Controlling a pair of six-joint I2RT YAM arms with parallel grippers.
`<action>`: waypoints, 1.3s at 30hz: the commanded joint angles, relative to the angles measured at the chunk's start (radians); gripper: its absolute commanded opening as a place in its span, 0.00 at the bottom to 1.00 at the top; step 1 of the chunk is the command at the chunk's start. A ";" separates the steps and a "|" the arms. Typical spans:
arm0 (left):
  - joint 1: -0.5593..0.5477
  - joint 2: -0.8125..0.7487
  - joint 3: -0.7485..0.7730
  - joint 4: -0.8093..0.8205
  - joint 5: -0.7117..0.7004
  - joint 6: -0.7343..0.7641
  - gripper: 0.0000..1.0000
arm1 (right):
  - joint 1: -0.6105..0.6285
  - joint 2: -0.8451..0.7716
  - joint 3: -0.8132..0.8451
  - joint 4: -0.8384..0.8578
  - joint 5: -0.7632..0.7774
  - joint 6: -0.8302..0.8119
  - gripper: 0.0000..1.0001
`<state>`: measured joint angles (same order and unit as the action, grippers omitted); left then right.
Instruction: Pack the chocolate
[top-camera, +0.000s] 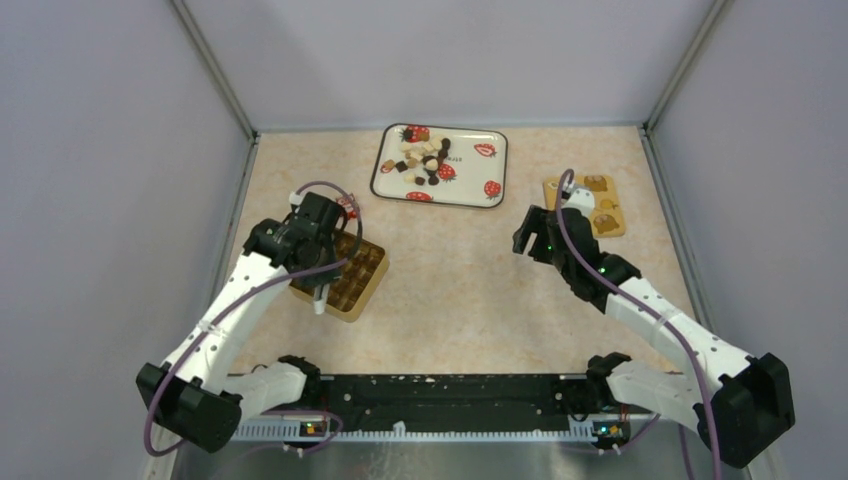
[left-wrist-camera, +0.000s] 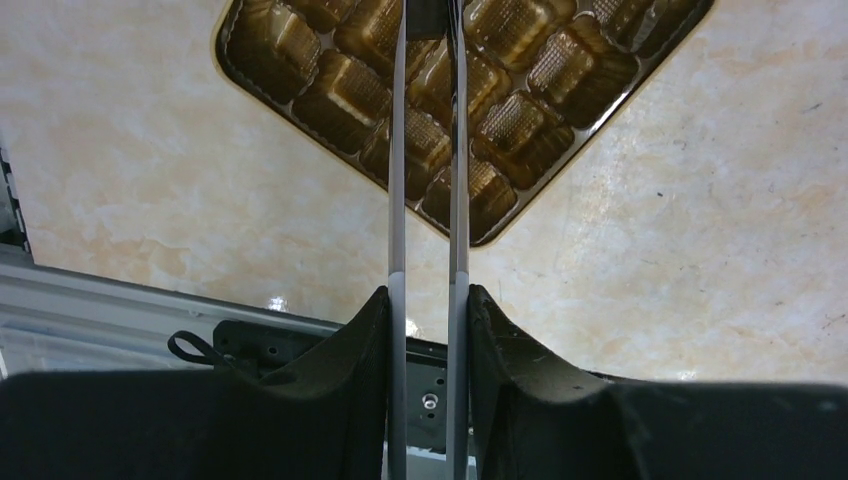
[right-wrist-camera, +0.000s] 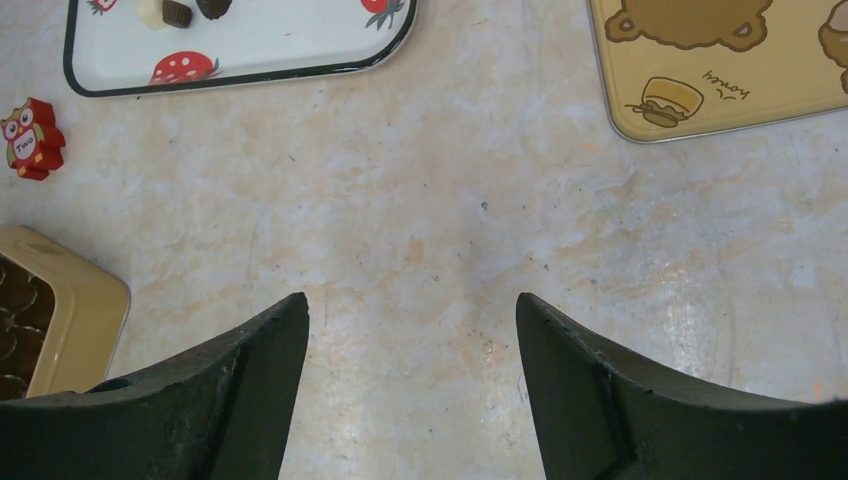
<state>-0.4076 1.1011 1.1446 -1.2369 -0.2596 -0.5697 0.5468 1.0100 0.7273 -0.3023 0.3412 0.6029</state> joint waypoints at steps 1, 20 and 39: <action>-0.003 0.039 -0.001 0.123 -0.048 -0.010 0.05 | -0.004 -0.013 0.040 0.022 0.009 -0.002 0.74; -0.002 0.041 -0.020 0.151 -0.050 -0.001 0.47 | -0.003 -0.023 0.035 0.014 0.007 0.008 0.74; -0.003 0.175 0.169 0.447 0.209 0.077 0.16 | -0.004 -0.033 0.026 0.012 0.011 0.020 0.74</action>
<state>-0.4076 1.1995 1.2549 -0.9966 -0.1627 -0.5167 0.5468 1.0012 0.7273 -0.3054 0.3420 0.6128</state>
